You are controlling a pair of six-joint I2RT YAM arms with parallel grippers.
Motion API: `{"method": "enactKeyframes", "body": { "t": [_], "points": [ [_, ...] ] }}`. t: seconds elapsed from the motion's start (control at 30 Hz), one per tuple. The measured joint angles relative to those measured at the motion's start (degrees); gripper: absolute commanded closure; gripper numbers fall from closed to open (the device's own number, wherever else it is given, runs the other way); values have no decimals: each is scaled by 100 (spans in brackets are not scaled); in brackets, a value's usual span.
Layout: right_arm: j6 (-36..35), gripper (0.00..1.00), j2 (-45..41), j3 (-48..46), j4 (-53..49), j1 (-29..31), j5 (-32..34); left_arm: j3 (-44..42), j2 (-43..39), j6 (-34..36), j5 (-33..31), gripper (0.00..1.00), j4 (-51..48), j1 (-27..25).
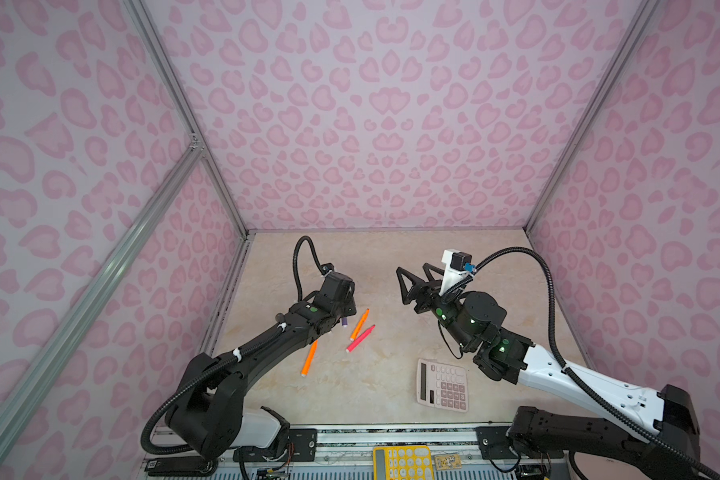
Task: Insert the pens into the pen caps
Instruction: 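Withdraw the right gripper while the left gripper carries the capped marker toward the pens, then lower the capped purple marker beside the other purple marker and release it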
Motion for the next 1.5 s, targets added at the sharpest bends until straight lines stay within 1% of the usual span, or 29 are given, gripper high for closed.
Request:
{"method": "enactKeyframes", "body": {
  "t": [0.13, 0.3, 0.47, 0.6, 0.73, 0.83, 1.0, 1.07, 1.13, 1.3, 1.47, 1.5],
  "points": [
    [-24, 11, -409, -284, -413, -870, -361, 293, 584, 0, -120, 97, -313, 37],
    [4, 10, -859, -605, -544, -1867, -820, 713, 1392, -4, -160, 97, -640, 129],
    [-2, 10, -1097, -629, -745, -2393, -1255, 931, 1904, -13, -81, 97, -870, 238],
    [-131, 10, -1165, -592, -964, -2522, -1493, 1008, 2107, -26, -59, 97, -964, 343],
    [-343, 10, -1156, -496, -1176, -2564, -1650, 1008, 2194, -48, 13, 97, -1010, 557],
    [-472, 10, -1130, -470, -1270, -2573, -1648, 1008, 2275, -46, 74, 97, -1003, 662],
    [-616, 10, -1080, -457, -1399, -2614, -1648, 1099, 2389, -4, 188, 96, -960, 649],
    [-664, 10, -1056, -426, -1471, -2629, -1661, 1104, 2389, 0, 225, 89, -962, 658],
    [-708, 10, -1051, -402, -1502, -2629, -1679, 1106, 2389, 0, 223, 83, -964, 658],
    [-789, 10, -1073, -396, -1578, -2638, -1709, 1110, 2374, 17, 229, 77, -973, 662],
    [-861, 9, -1274, -435, -1585, -2647, -1709, 1023, 2122, 59, 240, 62, -1027, 662],
    [-863, 9, -1311, -463, -1580, -2647, -1709, 988, 2013, 61, 243, 58, -1025, 660]
  ]
}}
